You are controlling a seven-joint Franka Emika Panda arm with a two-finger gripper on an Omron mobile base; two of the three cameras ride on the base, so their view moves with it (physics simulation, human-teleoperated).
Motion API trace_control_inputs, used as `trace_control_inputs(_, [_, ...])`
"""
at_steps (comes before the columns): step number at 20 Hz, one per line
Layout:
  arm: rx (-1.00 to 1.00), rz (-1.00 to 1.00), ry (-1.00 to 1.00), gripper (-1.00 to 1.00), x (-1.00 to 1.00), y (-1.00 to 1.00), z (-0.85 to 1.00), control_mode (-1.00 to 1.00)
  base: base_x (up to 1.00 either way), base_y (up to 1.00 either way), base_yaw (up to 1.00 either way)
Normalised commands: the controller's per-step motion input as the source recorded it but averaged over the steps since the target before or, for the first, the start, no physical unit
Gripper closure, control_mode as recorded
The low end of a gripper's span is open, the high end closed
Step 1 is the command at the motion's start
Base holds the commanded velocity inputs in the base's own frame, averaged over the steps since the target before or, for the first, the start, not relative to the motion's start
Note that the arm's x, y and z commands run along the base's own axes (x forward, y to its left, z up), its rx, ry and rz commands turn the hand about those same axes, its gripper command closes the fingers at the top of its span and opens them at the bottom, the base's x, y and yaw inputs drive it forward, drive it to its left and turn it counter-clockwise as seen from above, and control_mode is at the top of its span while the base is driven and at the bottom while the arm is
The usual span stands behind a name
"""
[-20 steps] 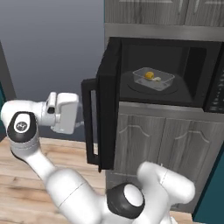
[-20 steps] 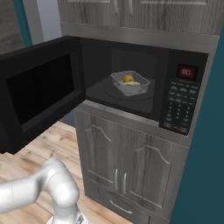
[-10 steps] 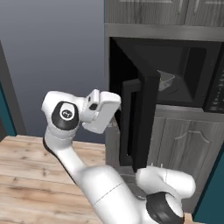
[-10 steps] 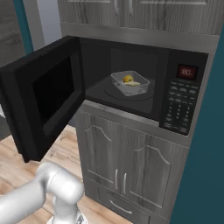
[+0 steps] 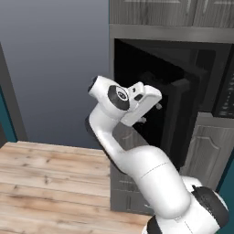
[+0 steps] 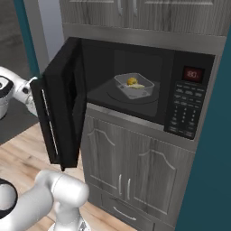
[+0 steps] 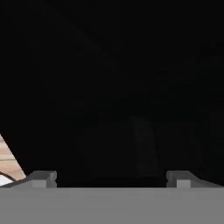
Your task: Place the tupperware containing the fish and squash meal in the microwave. Close the microwave door and press the start button to reheat the meal.
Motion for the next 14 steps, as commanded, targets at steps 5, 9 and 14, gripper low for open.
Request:
trace_control_inputs(5, [0.09,0.09,0.03,-1.00,0.79,-1.00,0.00,-1.00,0.00,0.00,0.00])
trace_control_inputs(9, [0.05,0.13,0.00,-1.00,0.81,-0.95,0.00,-1.00,0.00,0.00,0.00])
trace_control_inputs(14, [0.01,0.16,0.00,-1.00,0.90,-0.89,-0.09,-1.00,0.00,0.00,0.00])
